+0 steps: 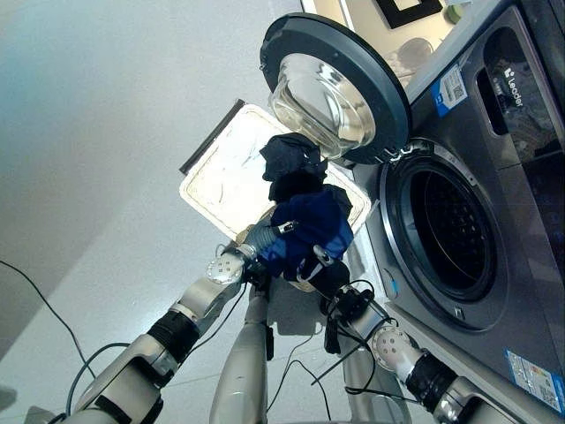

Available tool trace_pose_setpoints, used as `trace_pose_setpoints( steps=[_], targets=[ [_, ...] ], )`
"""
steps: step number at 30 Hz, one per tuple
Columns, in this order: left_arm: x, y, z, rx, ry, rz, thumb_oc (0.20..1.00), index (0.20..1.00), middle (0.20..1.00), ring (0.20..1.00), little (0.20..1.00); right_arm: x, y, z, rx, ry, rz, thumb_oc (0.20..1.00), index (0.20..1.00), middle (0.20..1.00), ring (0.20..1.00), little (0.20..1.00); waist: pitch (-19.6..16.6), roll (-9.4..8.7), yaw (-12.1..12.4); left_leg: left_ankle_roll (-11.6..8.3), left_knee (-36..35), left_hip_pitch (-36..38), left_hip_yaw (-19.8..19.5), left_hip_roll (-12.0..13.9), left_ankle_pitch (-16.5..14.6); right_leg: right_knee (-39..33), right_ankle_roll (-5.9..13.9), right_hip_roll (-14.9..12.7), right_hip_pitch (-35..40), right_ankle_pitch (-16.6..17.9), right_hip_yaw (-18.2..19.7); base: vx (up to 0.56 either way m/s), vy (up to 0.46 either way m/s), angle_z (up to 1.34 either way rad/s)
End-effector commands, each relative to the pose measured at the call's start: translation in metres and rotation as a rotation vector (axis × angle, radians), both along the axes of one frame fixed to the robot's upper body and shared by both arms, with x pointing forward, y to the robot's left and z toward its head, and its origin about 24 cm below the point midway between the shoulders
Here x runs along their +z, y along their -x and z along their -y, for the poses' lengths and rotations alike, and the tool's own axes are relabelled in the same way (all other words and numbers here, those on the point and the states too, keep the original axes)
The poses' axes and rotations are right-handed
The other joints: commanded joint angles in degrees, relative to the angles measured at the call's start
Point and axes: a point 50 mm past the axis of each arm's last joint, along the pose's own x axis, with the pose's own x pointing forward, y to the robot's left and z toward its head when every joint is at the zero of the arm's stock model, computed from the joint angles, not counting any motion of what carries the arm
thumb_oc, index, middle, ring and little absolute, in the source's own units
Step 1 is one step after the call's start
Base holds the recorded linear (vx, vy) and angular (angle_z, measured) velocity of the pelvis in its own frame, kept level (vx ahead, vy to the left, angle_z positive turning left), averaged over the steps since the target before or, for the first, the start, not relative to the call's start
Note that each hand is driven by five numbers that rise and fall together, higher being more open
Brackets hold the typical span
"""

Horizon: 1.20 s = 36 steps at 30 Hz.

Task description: Put the clothes into the washing machine.

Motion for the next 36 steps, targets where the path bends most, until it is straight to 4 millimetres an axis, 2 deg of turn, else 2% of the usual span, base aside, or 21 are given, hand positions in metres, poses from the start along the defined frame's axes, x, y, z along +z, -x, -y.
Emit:
trace_pose_setpoints(
  steps=[1,4,5,6,7,8,9,17,18,19,20,26,30,31,32,33,34,35,36],
  targets=[
    [-0.023,0.012,0.005,-0.018,-0.072,-0.040,0.200,0.200,0.200,0.200,0.200,0.053,-0.010,-0.017,-0.014,-0.211,0.203,1.000,1.000,1.000,1.000,1.000,-0.8,-1.32,-1.2,1.52,2.3,0.7,5.5,-4.6,-5.3,-3.4,4.00,0.8,0.3,2.4,0.4,0.00,0.000,0.00],
    [-0.023,0.013,0.004,-0.034,-0.101,-0.032,0.200,0.200,0.200,0.200,0.200,0.051,-0.010,-0.015,-0.026,-0.186,0.202,1.000,1.000,1.000,1.000,1.000,-0.8,-1.22,-1.3,1.52,2.1,0.8,5.5,-4.6,-5.3,-3.4,4.00,0.8,0.2,2.5,0.6,0.02,0.014,-0.03],
    [-0.023,0.013,0.004,-0.041,-0.110,-0.028,0.200,0.200,0.200,0.200,0.200,0.051,-0.010,-0.014,-0.028,-0.175,0.206,0.906,0.906,0.906,0.906,0.906,-0.8,-1.20,-1.3,1.50,2.2,0.7,5.5,-4.6,-5.3,-3.4,4.03,0.8,0.1,2.5,0.6,0.02,0.019,-0.05],
    [-0.023,0.013,0.004,-0.049,-0.117,-0.026,0.200,0.200,0.200,0.200,0.200,0.051,-0.010,-0.014,-0.030,-0.171,0.210,0.689,0.689,0.689,0.689,0.689,-0.8,-1.22,-1.3,1.50,2.2,0.6,5.5,-4.6,-5.3,-3.4,4.04,0.8,0.1,2.5,0.6,0.01,0.013,-0.04],
    [-0.022,0.013,0.004,-0.052,-0.118,-0.025,0.200,0.200,0.200,0.200,0.200,0.051,-0.010,-0.014,-0.029,-0.169,0.211,0.533,0.533,0.533,0.533,0.533,-0.8,-1.23,-1.3,1.50,2.2,0.6,5.5,-4.6,-5.3,-3.4,4.04,0.8,0.0,2.5,0.6,0.02,0.011,-0.07],
    [-0.022,0.013,0.005,-0.057,-0.123,-0.023,0.200,0.200,0.200,0.200,0.200,0.051,-0.010,-0.014,-0.030,-0.167,0.207,0.416,0.416,0.416,0.416,0.416,-0.8,-1.23,-1.4,1.51,2.2,0.6,5.5,-4.6,-5.3,-3.4,4.02,0.8,0.0,2.5,0.6,0.02,0.010,-0.07],
    [-0.022,0.013,0.006,-0.069,-0.136,-0.016,0.200,0.200,0.200,0.200,0.200,0.050,-0.010,-0.014,-0.032,-0.165,0.203,0.200,0.200,0.200,0.200,0.200,-0.8,-1.24,-1.4,1.54,2.2,0.7,5.4,-4.6,-5.4,-3.5,4.07,0.9,0.0,2.6,0.7,0.02,0.008,-0.05],
    [-0.019,0.013,0.008,-0.090,-0.177,-0.001,0.200,0.200,0.200,0.200,0.200,0.047,-0.009,-0.016,-0.025,-0.156,0.185,0.200,0.200,0.200,0.200,0.200,-0.8,-1.46,-1.3,1.65,2.2,0.3,5.3,-4.7,-5.4,-3.6,4.09,1.0,-0.4,2.7,0.9,0.00,-0.001,0.00],
    [-0.019,0.013,0.007,-0.080,-0.182,0.002,0.539,0.539,0.539,0.539,0.539,0.047,-0.009,-0.017,-0.023,-0.154,0.180,0.200,0.200,0.200,0.200,0.200,-0.8,-1.49,-1.3,1.65,2.1,0.3,5.4,-4.7,-5.4,-3.6,4.09,1.0,-0.5,2.8,1.0,0.00,0.000,0.00],
    [-0.019,0.013,0.007,-0.080,-0.182,0.002,0.539,0.539,0.539,0.539,0.539,0.047,-0.009,-0.017,-0.023,-0.154,0.180,0.200,0.200,0.200,0.200,0.200,-0.8,-1.49,-1.3,1.65,2.1,0.3,5.4,-4.7,-5.4,-3.6,4.09,1.0,-0.5,2.8,1.0,0.01,-0.005,-0.05],
    [-0.019,0.012,0.006,-0.053,-0.194,0.008,1.000,1.000,1.000,1.000,1.000,0.045,-0.009,-0.017,-0.022,-0.149,0.171,0.200,0.200,0.200,0.200,0.200,-0.8,-1.52,-1.3,1.65,2.2,0.2,5.4,-4.6,-5.4,-3.6,4.09,1.0,-0.6,2.7,0.9,0.01,-0.007,-0.05],
    [-0.016,0.006,-0.007,0.161,-0.214,0.107,1.000,1.000,1.000,1.000,1.000,0.038,-0.011,-0.015,-0.049,-0.127,0.138,0.200,0.200,0.200,0.200,0.200,-0.8,-1.65,-1.0,1.64,2.4,-0.3,4.9,-4.7,-5.4,-3.4,3.97,1.0,-0.9,2.6,1.0,0.01,-0.028,-0.01],
    [-0.013,0.002,-0.029,0.470,-0.227,0.186,1.000,1.000,1.000,1.000,1.000,0.031,-0.014,-0.007,-0.106,-0.088,0.103,0.200,0.200,0.200,0.200,0.200,-0.8,-1.61,-0.7,1.49,3.0,-1.3,4.4,-4.8,-5.2,-2.8,3.85,0.9,-1.8,2.6,0.6,0.00,-0.067,0.00],
    [-0.012,0.001,-0.039,0.591,-0.239,0.217,1.000,1.000,1.000,1.000,1.000,0.028,-0.016,-0.004,-0.134,-0.080,0.091,0.200,0.200,0.200,0.200,0.200,-0.8,-1.58,-0.5,1.45,3.2,-1.8,4.2,-4.9,-5.2,-2.7,3.77,0.8,-2.1,2.5,0.5,0.00,-0.064,0.00],
    [-0.013,0.001,-0.042,0.613,-0.243,0.218,1.000,1.000,1.000,1.000,1.000,0.027,-0.016,-0.002,-0.142,-0.080,0.087,0.200,0.200,0.200,0.200,0.200,-0.8,-1.56,-0.5,1.41,3.3,-1.9,4.1,-4.9,-5.2,-2.6,3.75,0.7,-2.2,2.5,0.5,0.00,-0.089,0.00],
    [-0.014,0.003,-0.052,0.744,-0.255,0.234,1.000,1.000,1.000,1.000,1.000,0.024,-0.018,0.003,-0.171,-0.080,0.065,0.200,0.200,0.200,0.200,0.200,-0.8,-1.46,-0.4,1.29,3.6,-2.4,3.9,-4.9,-5.1,-2.4,3.68,0.6,-2.7,2.5,0.4,0.00,-0.086,-0.01],
    [-0.016,0.004,-0.059,0.823,-0.264,0.241,1.000,1.000,1.000,1.000,1.000,0.021,-0.020,0.006,-0.195,-0.085,0.047,0.200,0.200,0.200,0.200,0.200,-0.8,-1.39,-0.3,1.20,3.6,-2.7,3.9,-4.9,-5.0,-2.3,3.63,0.6,-3.0,2.5,0.2,0.00,-0.078,-0.01],
    [-0.016,0.004,-0.059,0.823,-0.264,0.241,1.000,1.000,1.000,1.000,1.000,0.021,-0.020,0.006,-0.195,-0.085,0.047,0.200,0.200,0.200,0.200,0.200,-0.8,-1.39,-0.3,1.20,3.6,-2.7,3.9,-4.9,-5.0,-2.3,3.63,0.6,-3.0,2.5,0.2,0.00,-0.088,0.00],
    [-0.016,0.006,-0.069,0.940,-0.276,0.269,1.000,1.000,1.000,1.000,1.000,0.016,-0.023,0.013,-0.229,-0.080,0.016,0.200,0.200,0.200,0.200,0.200,-0.8,-1.22,-0.2,0.96,3.7,-3.4,3.6,-4.9,-4.8,-2.1,3.56,0.4,-3.5,2.6,0.0,0.00,-0.075,0.00]
  ],
)
